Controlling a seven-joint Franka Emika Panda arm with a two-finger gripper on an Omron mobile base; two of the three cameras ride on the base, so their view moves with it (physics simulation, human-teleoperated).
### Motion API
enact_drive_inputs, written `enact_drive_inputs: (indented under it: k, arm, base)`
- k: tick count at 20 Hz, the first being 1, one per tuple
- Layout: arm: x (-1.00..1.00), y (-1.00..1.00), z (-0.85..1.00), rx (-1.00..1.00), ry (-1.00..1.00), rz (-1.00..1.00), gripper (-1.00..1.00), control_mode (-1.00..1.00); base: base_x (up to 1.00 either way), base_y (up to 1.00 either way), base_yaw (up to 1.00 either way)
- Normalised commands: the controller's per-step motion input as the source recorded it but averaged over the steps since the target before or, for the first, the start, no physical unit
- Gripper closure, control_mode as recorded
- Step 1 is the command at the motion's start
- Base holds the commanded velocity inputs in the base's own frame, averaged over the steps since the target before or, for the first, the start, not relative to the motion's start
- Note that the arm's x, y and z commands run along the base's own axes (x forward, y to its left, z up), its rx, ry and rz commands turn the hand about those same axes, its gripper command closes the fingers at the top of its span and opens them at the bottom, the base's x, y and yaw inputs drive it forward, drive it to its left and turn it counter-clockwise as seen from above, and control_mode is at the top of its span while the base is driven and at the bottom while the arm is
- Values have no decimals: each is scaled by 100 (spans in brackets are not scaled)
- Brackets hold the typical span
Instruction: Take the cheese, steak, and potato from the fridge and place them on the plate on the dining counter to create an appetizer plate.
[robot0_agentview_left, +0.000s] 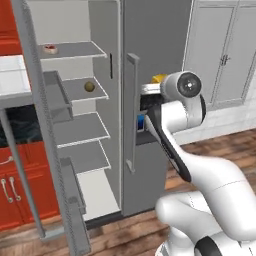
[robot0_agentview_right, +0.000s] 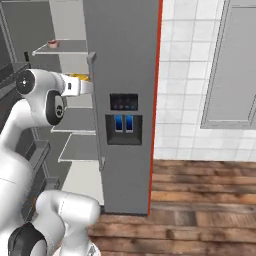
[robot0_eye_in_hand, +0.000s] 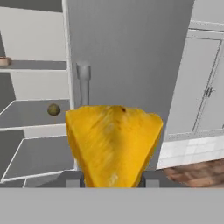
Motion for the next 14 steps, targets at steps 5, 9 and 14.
enact_drive_inputs:
  k: [5,9,14]
  arm:
    - [0,0,0,0,0,0,100,100]
    - [0,0,0,0,0,0,100,100]
    - [0,0,0,0,0,0,100,100]
  base:
    - [-20,-96,-45]
    - [-4,-78,-41]
    - [0,-62,-38]
